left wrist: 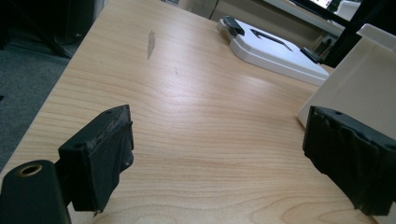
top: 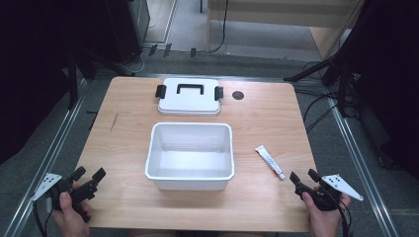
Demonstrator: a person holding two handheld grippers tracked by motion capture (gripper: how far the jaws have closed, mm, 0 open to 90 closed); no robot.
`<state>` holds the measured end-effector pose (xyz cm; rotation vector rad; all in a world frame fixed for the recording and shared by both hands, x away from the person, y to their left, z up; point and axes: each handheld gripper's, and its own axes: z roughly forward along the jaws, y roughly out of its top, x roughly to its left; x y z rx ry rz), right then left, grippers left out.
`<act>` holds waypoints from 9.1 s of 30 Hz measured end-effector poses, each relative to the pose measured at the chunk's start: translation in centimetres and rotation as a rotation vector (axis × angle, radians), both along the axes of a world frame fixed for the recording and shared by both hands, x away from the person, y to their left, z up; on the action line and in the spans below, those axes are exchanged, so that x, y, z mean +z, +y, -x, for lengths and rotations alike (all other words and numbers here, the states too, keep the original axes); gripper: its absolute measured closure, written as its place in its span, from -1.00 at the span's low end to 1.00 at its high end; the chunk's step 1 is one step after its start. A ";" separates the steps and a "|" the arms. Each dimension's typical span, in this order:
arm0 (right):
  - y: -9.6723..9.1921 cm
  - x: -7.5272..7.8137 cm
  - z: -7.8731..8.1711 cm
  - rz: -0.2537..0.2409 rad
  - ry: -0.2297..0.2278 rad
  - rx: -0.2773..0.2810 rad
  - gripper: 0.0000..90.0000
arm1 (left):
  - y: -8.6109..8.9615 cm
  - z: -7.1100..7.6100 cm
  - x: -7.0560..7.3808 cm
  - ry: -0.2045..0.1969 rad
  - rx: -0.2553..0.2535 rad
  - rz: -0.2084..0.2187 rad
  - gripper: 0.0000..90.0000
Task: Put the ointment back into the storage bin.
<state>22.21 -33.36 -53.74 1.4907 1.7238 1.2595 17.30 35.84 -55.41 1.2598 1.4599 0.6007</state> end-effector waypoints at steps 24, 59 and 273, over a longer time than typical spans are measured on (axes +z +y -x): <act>3.6 6.8 -6.1 0.573 0.723 0.332 -0.24 | -0.9 0.0 0.0 -0.006 0.011 -0.079 -0.68; 10.0 4.2 -14.5 0.613 0.941 0.412 0.51 | -1.2 -0.3 0.0 0.005 -0.011 -0.113 -0.68; 29.7 15.0 -11.6 0.661 0.660 0.806 -0.59 | -1.7 -1.0 0.0 0.042 0.002 -0.133 -0.69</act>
